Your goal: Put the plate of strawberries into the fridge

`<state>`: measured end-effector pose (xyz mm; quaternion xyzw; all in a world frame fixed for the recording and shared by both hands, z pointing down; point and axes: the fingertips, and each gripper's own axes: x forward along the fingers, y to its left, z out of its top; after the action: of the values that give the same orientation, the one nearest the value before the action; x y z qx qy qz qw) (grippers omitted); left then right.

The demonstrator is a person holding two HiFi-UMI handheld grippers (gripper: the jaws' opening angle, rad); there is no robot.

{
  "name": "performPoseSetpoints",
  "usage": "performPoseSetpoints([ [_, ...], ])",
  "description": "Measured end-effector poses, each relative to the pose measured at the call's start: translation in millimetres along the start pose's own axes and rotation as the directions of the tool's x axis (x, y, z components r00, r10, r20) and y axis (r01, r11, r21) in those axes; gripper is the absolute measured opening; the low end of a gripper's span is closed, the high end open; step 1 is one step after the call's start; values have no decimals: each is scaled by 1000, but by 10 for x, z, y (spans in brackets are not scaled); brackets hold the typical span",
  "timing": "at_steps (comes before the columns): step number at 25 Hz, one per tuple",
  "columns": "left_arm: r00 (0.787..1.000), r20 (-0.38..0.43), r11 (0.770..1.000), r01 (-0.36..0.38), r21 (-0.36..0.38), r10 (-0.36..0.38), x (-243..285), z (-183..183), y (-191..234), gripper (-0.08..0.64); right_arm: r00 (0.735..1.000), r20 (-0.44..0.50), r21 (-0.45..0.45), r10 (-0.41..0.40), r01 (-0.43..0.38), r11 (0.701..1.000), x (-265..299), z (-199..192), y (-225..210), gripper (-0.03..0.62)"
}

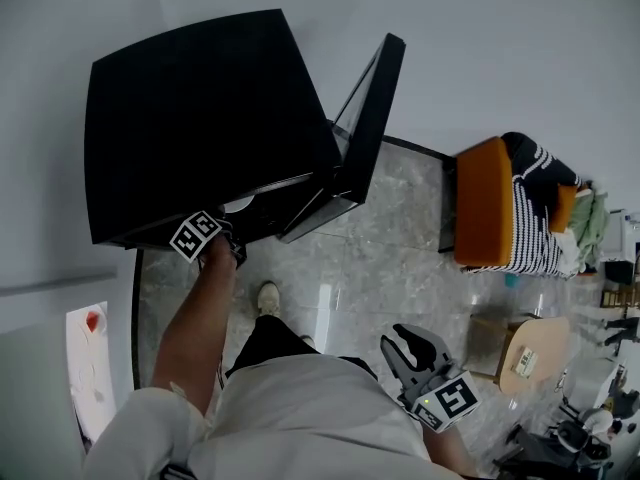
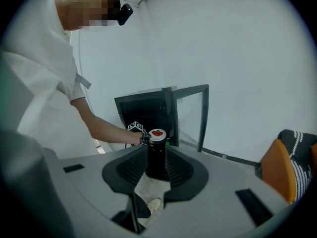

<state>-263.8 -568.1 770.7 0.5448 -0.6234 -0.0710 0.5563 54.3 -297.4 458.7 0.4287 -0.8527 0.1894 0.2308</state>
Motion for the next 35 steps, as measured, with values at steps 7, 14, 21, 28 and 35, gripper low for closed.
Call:
performPoseSetpoints([
  [7, 980, -26, 926, -175, 336, 195, 45, -6, 67, 112, 1000, -9, 10, -13, 13, 1000, -117, -92, 4, 115],
  [14, 980, -3, 898, -183, 401, 201, -269, -79, -8, 140, 1000, 18, 3, 15, -15, 1000, -257, -188, 28, 115],
  [21, 996, -79, 927, -5, 375, 37, -938, -503, -322, 135, 991, 83, -34, 101, -98, 995, -457, -298, 124, 114],
  [28, 955, -183, 918, 280, 280, -235, -2064, -1218, -684, 14, 969, 137, -63, 204, -197, 978, -818, -548, 264, 76],
  [35, 877, -274, 816, 472, 334, -395, -3471, -2076, -927, 12, 936, 99, -76, 337, -330, 941, -1112, -1090, 497, 26],
])
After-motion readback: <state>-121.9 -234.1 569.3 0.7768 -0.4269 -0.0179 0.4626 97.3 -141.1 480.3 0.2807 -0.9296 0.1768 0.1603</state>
